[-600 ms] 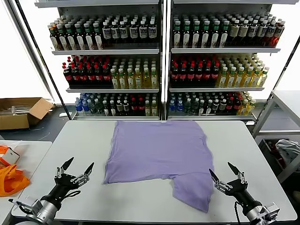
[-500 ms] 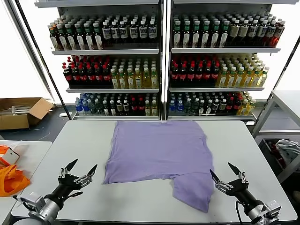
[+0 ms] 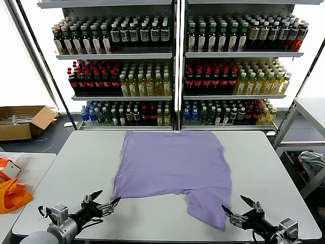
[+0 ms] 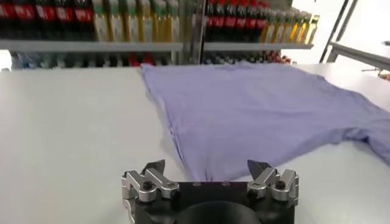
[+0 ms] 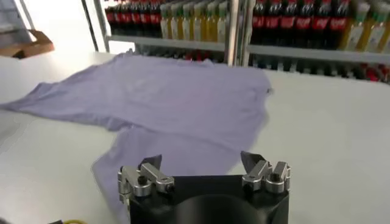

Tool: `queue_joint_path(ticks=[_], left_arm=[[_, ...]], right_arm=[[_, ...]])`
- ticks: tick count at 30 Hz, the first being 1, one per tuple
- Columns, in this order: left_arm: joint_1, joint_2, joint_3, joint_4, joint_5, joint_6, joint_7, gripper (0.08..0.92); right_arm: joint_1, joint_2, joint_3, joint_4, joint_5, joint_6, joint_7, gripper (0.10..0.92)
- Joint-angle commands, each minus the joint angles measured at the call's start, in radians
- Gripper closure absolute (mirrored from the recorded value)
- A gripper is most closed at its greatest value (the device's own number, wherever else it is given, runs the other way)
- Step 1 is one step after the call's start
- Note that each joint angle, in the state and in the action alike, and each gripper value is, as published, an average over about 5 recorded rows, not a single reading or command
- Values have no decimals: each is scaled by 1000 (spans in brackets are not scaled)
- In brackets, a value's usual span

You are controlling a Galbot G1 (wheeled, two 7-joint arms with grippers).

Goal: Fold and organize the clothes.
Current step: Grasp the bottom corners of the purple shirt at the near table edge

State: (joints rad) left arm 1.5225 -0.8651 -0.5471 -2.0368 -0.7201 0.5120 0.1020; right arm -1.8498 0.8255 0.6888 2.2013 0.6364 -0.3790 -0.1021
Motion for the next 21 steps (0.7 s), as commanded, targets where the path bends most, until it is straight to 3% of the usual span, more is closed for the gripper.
queue_joint_path(ticks=[1,9,13,21], left_arm=[[-81,18,41,32,-33,52,-22,177],[-144,3,76,80,-28,45,-23,177],[-158,-4,100,93,-15,37,-14,200],[-171,-14,135,116,3,28,-3,415]], right_arm=[[-41,0,-54,28,3,-52,45,203],[-48,18,-73,30,2,-59,55,221],[-27,34,-98,23,-10,-65,64,316],[70,65,-173,-8,-12,-75,97,549]])
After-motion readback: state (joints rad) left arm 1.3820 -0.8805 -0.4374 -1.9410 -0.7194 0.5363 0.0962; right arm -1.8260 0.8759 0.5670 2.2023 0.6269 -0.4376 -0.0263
